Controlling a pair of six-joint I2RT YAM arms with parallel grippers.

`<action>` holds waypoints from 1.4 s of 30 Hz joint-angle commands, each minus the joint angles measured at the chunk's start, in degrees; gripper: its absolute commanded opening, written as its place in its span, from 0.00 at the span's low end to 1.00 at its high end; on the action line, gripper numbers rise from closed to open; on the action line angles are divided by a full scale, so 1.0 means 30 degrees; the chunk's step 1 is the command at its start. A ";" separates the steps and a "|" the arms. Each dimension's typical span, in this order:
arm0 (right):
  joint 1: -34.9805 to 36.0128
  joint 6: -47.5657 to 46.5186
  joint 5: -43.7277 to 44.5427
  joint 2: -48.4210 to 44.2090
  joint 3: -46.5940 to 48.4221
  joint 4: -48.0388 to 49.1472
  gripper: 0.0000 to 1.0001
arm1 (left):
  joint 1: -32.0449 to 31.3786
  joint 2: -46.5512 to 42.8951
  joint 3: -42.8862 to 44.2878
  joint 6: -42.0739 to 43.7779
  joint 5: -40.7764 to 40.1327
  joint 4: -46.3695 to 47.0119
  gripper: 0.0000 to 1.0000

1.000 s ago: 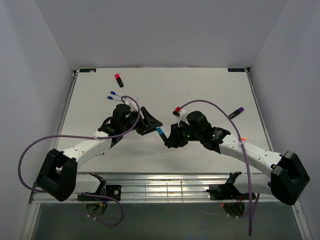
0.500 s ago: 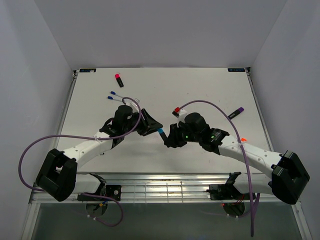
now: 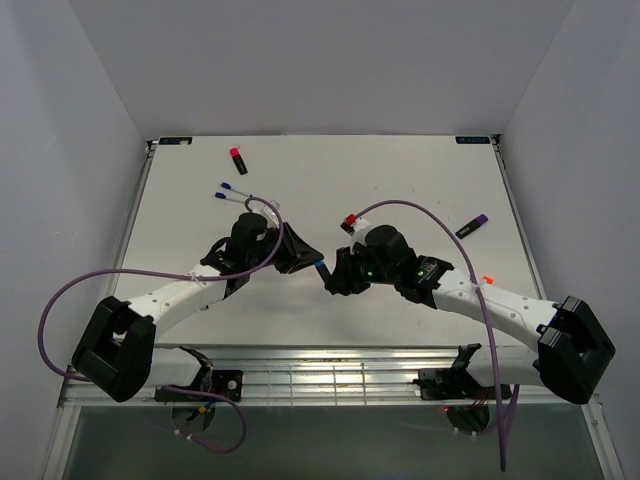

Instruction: Open the pen caps

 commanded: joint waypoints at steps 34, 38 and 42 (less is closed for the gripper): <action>0.2236 -0.0738 0.4355 0.1947 -0.0073 0.0082 0.08 | 0.0590 0.1737 0.6177 0.0843 -0.3122 -0.3916 0.00; 0.2209 0.0171 0.1455 0.0661 -0.1832 0.1838 0.08 | 0.2343 0.1974 0.6709 0.2542 -0.1308 -0.0635 0.00; 0.1857 0.0817 -0.0222 -0.0601 -0.2629 0.3073 0.08 | 0.3315 0.1301 0.5743 0.3070 -0.0161 0.1307 0.00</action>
